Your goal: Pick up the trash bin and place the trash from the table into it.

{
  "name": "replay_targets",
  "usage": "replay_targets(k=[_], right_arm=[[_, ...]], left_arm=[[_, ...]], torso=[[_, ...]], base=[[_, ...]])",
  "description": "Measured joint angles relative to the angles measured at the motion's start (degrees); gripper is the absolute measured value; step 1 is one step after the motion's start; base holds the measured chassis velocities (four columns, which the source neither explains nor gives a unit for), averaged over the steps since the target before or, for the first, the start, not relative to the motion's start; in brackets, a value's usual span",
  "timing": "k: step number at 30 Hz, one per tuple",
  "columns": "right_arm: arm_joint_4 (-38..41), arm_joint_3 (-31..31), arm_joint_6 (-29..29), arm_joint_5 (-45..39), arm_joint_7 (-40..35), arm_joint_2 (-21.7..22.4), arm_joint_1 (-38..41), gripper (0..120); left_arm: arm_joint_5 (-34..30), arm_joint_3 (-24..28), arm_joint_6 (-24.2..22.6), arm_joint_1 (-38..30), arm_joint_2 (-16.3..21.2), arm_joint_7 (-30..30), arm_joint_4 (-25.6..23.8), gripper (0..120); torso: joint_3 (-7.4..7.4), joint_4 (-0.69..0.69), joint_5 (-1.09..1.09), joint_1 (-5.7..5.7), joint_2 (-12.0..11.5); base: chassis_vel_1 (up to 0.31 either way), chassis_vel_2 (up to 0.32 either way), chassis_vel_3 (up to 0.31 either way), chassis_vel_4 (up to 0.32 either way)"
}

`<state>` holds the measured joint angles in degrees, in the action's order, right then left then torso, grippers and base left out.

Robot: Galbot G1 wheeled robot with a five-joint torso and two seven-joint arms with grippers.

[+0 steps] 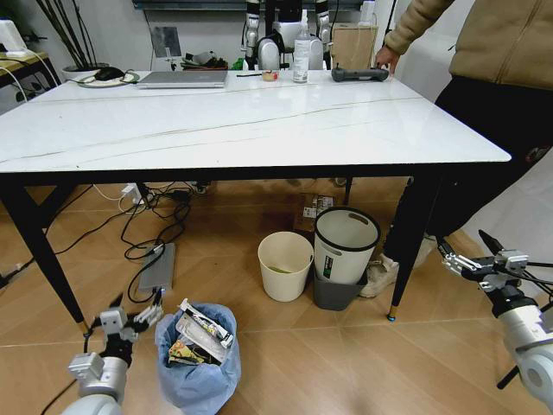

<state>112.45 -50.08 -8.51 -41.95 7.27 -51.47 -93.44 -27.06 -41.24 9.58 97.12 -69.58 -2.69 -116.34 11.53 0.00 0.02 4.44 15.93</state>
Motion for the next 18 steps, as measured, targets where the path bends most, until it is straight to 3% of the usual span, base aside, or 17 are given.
replay_targets(k=[3, 18], right_arm=[[0.0, 0.0, 0.0, 0.0, 0.0, 0.0, 0.0, 100], [0.0, 0.0, 0.0, 0.0, 0.0, 0.0, 0.0, 100]], left_arm=[[0.0, 0.2, -0.5, 1.0, 0.0, -0.1, -2.2, 100], [-0.4, 0.3, -1.2, 1.0, 0.0, 0.3, -2.2, 100]], torso=[[0.0, 0.0, -0.03, 0.0, 0.0], [0.01, 0.0, -0.02, 0.0, 0.0]], base=[[0.0, 0.0, 0.0, 0.0], [0.0, 0.0, 0.0, 0.0]])
